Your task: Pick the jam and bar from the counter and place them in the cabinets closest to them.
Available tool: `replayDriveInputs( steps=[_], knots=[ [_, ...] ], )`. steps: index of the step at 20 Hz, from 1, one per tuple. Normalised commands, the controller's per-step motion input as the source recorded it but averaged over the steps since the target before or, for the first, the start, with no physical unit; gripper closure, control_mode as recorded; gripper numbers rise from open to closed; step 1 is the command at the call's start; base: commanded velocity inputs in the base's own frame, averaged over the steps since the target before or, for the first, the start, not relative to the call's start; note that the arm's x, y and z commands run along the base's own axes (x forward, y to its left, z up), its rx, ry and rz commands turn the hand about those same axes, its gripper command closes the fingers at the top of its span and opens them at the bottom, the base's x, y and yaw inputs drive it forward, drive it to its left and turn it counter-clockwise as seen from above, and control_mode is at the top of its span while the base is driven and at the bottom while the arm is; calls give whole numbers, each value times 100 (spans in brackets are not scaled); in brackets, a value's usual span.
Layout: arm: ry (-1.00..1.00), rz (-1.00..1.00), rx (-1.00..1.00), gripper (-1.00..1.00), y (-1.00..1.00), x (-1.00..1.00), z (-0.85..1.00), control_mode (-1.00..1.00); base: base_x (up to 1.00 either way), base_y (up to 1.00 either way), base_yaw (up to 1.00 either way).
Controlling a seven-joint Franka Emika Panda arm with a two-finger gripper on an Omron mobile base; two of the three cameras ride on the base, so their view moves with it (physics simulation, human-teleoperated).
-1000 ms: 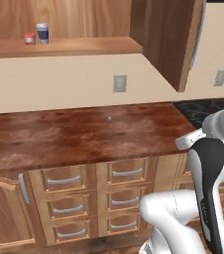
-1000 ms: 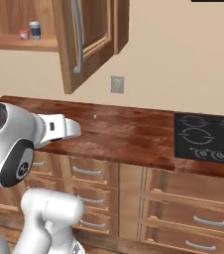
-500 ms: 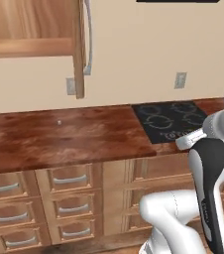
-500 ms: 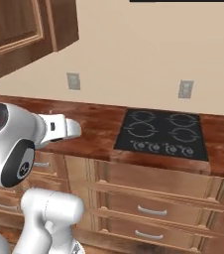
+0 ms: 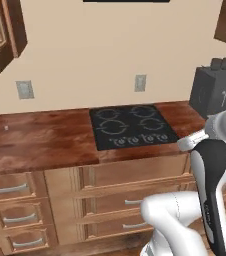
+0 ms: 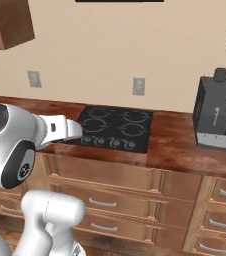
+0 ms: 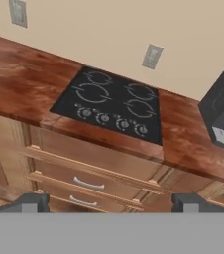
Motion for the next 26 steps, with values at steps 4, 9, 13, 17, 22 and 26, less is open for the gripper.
replayDriveInputs(
  steps=[4, 9, 13, 17, 22, 26],
  knots=[
    [0, 0, 0, -100, 0, 0, 0, 100, -19, -93, -2],
    [0, 0, 0, -100, 0, 0, 0, 100, -20, -92, -3],
    [0, 0, 0, -100, 0, 0, 0, 100, -25, -94, -3],
    [0, 0, 0, -100, 0, 0, 0, 100, -26, -93, -4],
    [0, 0, 0, -100, 0, 0, 0, 100, -19, -91, -4],
    [0, 0, 0, -100, 0, 0, 0, 100, -15, -91, -4]
  ],
)
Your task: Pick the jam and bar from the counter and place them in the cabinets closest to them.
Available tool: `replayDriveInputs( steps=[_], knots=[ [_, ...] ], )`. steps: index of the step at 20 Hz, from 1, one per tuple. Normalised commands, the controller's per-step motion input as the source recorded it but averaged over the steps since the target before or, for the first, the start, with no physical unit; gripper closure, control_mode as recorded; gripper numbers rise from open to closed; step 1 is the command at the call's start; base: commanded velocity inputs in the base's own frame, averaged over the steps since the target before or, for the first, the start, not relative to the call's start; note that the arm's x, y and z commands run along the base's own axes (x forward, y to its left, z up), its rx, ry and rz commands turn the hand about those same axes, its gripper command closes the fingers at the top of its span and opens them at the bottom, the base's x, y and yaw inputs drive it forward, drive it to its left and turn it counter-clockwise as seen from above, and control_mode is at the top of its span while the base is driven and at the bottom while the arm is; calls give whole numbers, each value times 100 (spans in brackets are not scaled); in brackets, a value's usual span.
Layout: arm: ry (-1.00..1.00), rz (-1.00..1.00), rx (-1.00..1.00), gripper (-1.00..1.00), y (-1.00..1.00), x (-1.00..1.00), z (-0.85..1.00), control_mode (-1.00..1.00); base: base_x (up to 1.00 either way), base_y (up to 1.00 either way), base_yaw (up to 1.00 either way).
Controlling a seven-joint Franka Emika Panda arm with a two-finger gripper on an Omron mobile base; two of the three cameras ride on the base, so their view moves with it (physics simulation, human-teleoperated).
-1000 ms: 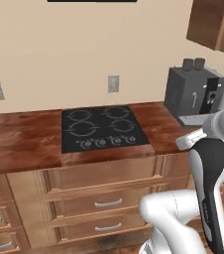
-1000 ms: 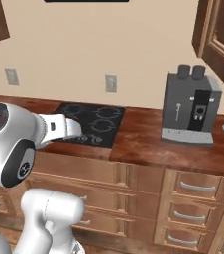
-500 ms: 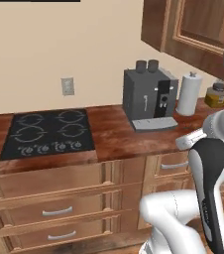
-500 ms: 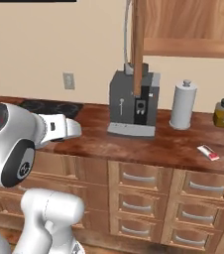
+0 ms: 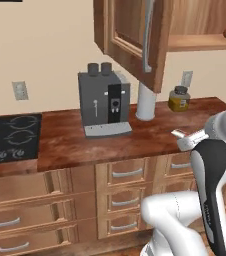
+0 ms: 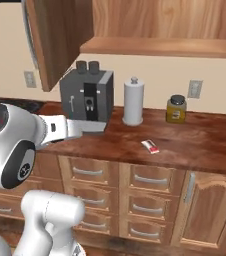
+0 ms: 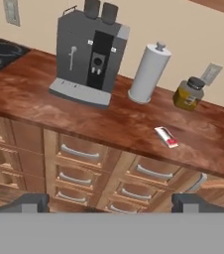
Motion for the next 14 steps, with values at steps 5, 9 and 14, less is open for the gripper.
replayDriveInputs(
  steps=[5, 9, 14],
  knots=[
    [0, 0, 0, -100, 0, 0, 0, 100, -5, -86, -2],
    [0, 0, 0, -100, 0, 0, 0, 100, 0, -76, 0],
    [0, 0, 0, -100, 0, 0, 0, 100, 0, -29, 0]
  ],
)
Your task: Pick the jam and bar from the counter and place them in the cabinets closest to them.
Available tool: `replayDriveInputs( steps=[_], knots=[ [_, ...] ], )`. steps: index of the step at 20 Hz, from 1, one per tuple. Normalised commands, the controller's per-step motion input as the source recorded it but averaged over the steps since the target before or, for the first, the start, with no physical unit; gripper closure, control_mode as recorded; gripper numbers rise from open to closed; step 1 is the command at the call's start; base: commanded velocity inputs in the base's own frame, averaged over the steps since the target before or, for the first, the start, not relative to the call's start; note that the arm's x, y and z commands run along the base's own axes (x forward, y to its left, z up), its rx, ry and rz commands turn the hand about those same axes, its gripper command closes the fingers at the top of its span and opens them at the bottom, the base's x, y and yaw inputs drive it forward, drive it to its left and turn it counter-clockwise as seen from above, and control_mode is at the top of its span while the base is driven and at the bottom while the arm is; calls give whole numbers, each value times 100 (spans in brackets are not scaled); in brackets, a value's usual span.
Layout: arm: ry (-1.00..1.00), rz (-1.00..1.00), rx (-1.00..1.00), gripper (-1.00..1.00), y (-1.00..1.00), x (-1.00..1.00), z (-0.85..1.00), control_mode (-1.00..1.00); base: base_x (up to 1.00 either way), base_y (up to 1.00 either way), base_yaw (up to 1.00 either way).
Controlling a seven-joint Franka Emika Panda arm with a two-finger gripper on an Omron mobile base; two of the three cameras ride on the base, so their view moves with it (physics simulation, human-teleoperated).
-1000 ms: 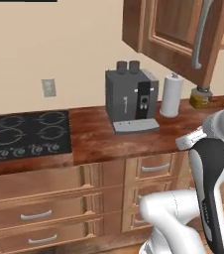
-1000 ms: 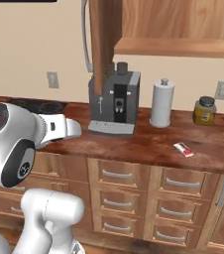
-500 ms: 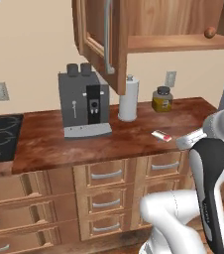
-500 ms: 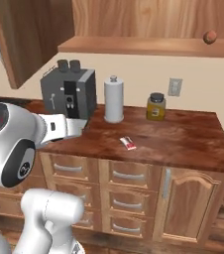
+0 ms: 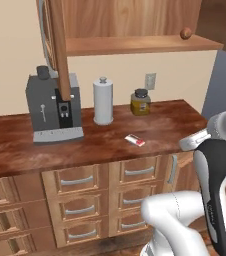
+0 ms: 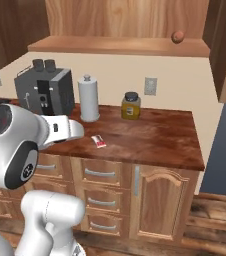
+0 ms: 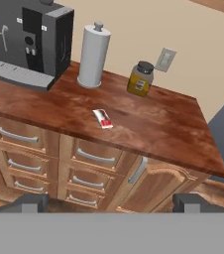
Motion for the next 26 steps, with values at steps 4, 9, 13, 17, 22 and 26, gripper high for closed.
replayDriveInputs(
  steps=[4, 9, 13, 17, 22, 26],
  knots=[
    [0, 0, 0, -100, 0, 0, 0, 100, 4, 0, 0],
    [0, 0, 0, -100, 0, 0, 0, 100, 36, 2, 0],
    [0, 0, 0, -100, 0, 0, 0, 100, 47, 7, 0],
    [0, 0, 0, -100, 0, 0, 0, 100, 48, 8, 0],
    [0, 0, 0, -100, 0, 0, 0, 100, 43, 8, 0],
    [0, 0, 0, -100, 0, 0, 0, 100, 36, 7, 0]
  ],
)
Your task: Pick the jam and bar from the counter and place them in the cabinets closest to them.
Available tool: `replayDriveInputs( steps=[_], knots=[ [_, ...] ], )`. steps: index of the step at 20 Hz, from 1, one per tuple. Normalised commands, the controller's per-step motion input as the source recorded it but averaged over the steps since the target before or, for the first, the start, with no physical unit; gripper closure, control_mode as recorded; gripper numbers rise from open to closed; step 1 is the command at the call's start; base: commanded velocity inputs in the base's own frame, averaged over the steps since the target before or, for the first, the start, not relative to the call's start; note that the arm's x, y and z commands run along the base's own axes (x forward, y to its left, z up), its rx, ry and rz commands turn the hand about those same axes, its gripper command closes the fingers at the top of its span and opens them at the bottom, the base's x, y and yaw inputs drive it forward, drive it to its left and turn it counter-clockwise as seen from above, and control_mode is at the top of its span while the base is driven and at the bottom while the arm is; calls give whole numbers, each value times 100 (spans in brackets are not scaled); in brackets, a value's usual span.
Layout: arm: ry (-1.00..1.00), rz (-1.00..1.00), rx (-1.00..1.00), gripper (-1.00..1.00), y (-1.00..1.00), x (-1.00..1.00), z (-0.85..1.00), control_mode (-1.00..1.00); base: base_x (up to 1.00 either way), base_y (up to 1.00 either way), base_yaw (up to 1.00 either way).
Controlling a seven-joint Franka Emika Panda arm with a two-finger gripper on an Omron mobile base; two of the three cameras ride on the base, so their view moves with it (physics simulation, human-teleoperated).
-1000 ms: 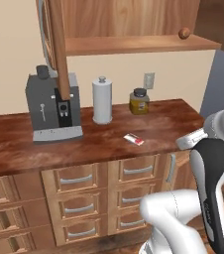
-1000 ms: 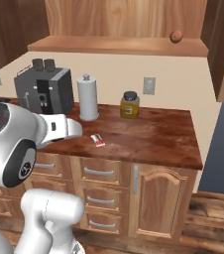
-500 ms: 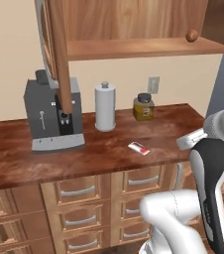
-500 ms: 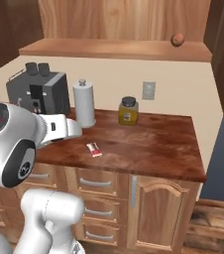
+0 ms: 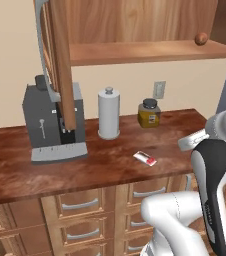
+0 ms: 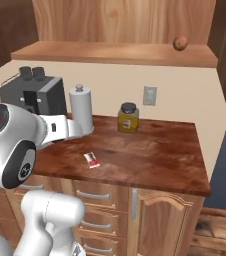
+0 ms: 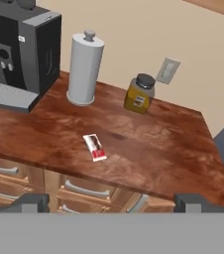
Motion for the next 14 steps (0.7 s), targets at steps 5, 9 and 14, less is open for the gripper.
replayDriveInputs(
  steps=[5, 9, 14],
  knots=[
    [0, 0, 0, -100, 0, 0, 0, 100, 24, 5, 0],
    [0, 0, 0, -100, 0, 0, 0, -100, 0, 0, 0],
    [0, 0, 0, -100, 5, 0, -14, -100, 0, 0, 0]
  ],
)
